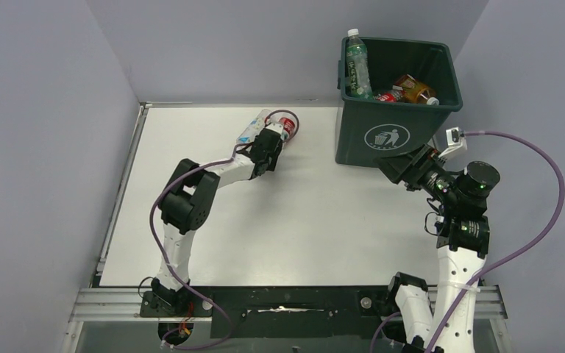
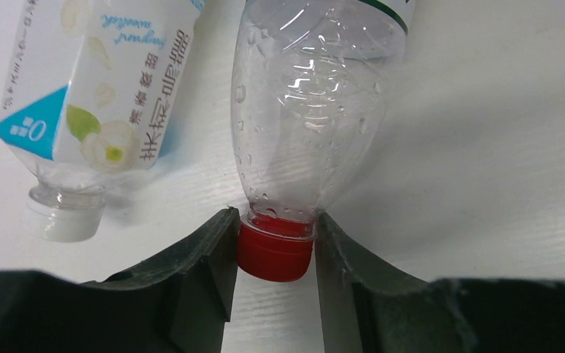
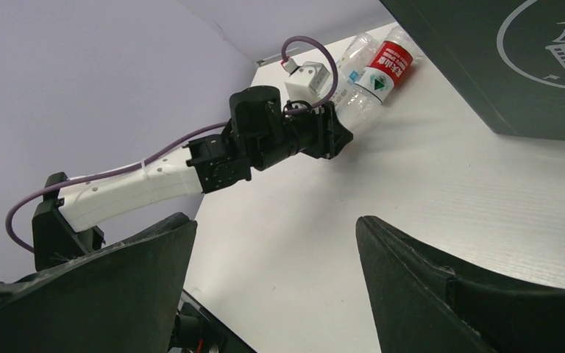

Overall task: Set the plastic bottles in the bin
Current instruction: Pick up the plastic bottle at the center of the board.

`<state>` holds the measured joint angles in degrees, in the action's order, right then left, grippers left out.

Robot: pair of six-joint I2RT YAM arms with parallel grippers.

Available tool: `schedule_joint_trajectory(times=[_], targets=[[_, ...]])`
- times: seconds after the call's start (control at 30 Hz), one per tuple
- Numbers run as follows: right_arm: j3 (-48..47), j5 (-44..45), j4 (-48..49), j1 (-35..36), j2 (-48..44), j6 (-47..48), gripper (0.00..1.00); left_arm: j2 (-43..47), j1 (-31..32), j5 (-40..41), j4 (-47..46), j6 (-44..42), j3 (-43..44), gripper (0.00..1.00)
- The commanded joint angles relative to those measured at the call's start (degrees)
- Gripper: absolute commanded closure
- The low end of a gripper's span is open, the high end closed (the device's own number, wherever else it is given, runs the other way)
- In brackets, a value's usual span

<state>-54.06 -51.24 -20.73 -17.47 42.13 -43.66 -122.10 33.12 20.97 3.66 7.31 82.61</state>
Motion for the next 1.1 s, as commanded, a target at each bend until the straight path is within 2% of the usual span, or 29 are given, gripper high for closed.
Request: schedule_joint_trajectory(times=[0.0,0.47,0.7,0.87,1.07], targets=[[1.06,-0.83,1.3,0.51,-0.76,0.65,0.18,6.43,1.47,-2.46,-1.28,2.56,-2.22,0.71],[4.45,-0.74,2.87,0.99,-2.62,-0.73,0.18,26.21,4.5,-14.21,3.24,11.09,-11.93,0.7],[5.7,-0.17,6.9,2.7,-1.97,-3.42,0.13,36.18,4.67,-22.93,5.42,14.62,-14.9,0.69],[5.9,3.94,11.55,8.15,0.79,-5.21,0.13,40.33,4.8,-32.77,5.05,18.45,-16.22,0.68],[5.11,10.25,17.58,17.08,5.52,-6.87,0.11,43.09,5.02,-44.61,-2.85,27.19,-19.83,0.67]])
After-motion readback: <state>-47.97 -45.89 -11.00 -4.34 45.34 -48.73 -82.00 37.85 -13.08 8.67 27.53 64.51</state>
